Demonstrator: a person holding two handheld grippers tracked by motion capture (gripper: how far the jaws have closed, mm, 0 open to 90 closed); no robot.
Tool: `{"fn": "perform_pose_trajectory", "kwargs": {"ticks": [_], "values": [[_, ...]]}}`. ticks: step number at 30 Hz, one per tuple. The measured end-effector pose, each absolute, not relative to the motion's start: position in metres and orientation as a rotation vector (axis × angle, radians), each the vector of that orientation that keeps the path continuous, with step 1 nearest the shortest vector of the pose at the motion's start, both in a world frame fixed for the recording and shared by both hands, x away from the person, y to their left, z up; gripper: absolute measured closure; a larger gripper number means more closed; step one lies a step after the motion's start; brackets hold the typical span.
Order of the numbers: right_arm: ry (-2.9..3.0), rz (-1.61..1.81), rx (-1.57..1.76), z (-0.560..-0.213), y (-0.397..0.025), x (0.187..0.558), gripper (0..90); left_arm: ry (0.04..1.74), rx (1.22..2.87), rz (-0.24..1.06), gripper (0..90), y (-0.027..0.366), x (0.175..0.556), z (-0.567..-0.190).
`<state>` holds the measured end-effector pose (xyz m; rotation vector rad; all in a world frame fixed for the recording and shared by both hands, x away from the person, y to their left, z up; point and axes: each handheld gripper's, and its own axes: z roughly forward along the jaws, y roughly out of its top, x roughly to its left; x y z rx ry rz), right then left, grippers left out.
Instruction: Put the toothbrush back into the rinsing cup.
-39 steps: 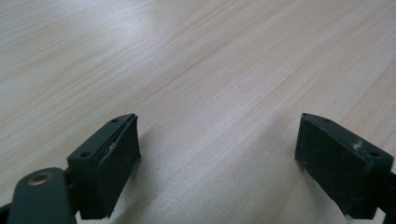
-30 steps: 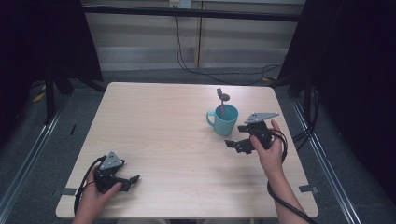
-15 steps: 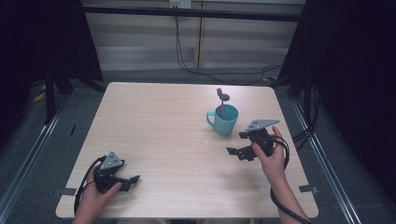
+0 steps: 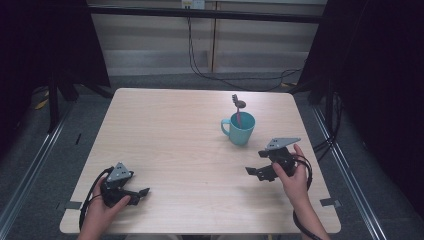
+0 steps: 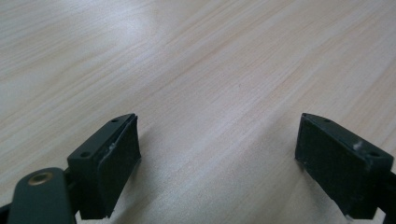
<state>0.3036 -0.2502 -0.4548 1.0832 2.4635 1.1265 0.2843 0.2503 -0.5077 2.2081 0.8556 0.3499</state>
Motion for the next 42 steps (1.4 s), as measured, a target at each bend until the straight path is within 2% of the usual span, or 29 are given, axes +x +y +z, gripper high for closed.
{"fn": "perform_pose_trajectory", "kwargs": {"ticks": [42], "values": [[2.468, 1.133, 1.127, -0.508, -0.261, 0.274, 14.9, 0.862, 2.204, 0.351, 13.6, 0.250, 0.284, -0.508]]}}
